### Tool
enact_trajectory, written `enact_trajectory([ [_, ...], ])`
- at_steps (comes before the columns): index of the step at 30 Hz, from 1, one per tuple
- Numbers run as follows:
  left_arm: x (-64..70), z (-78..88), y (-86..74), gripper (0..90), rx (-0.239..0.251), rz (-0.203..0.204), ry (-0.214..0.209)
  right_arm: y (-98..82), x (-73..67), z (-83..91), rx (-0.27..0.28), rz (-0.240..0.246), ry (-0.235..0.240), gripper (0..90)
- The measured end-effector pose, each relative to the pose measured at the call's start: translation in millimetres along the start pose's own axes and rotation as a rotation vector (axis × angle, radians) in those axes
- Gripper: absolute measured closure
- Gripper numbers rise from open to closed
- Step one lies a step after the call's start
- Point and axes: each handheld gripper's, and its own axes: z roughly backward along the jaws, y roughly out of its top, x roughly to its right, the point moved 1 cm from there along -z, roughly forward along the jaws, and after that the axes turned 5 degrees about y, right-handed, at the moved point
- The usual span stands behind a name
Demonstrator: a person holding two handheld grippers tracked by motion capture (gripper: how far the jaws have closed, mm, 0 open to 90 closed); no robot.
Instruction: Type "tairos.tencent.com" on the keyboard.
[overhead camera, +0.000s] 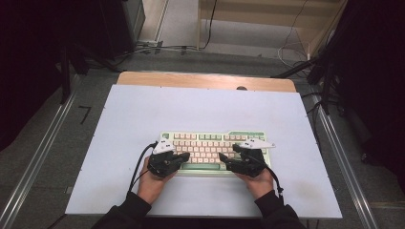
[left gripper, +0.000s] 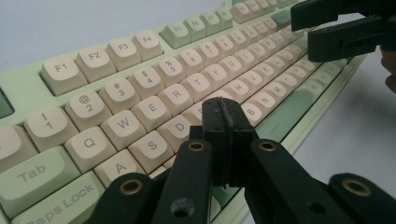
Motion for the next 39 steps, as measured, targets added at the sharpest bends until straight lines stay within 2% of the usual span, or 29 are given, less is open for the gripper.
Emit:
enact_trajectory([
  [12, 2.5, -7.0, -1.8, 89.7, -0.044, -0.028, 0.017, -0.6, -0.3, -0.3, -0.007, -0.003, 0.0, 31.8],
  [16, 2.7, -7.8, -1.5, 87.1, -0.04, -0.021, 0.007, -0.7, -0.2, -0.3, -0.007, -0.004, 0.0, 31.7],
  [18, 3.0, -6.2, -0.8, 78.8, -0.028, -0.014, 0.007, -0.5, -0.5, 0.0, -0.006, -0.001, 0.0, 31.8],
  [22, 0.6, 2.6, 3.1, 59.1, 0.04, 0.01, 0.027, -0.2, 0.3, 0.8, -0.001, -0.004, 0.0, 31.8],
  [26, -4.8, 10.0, 5.5, 40.7, 0.101, 0.031, 0.093, -0.2, 0.6, 1.2, -0.001, -0.004, 0.0, 31.8],
  [30, -9.9, 15.8, 7.1, 35.1, 0.14, 0.046, 0.143, -0.1, 0.7, 1.5, 0.001, -0.004, 0.0, 31.8],
  [39, -18.9, 15.8, 7.2, 30.1, 0.119, 0.075, 0.184, -0.6, 0.1, 0.9, -0.005, -0.002, -0.001, 31.8],
])
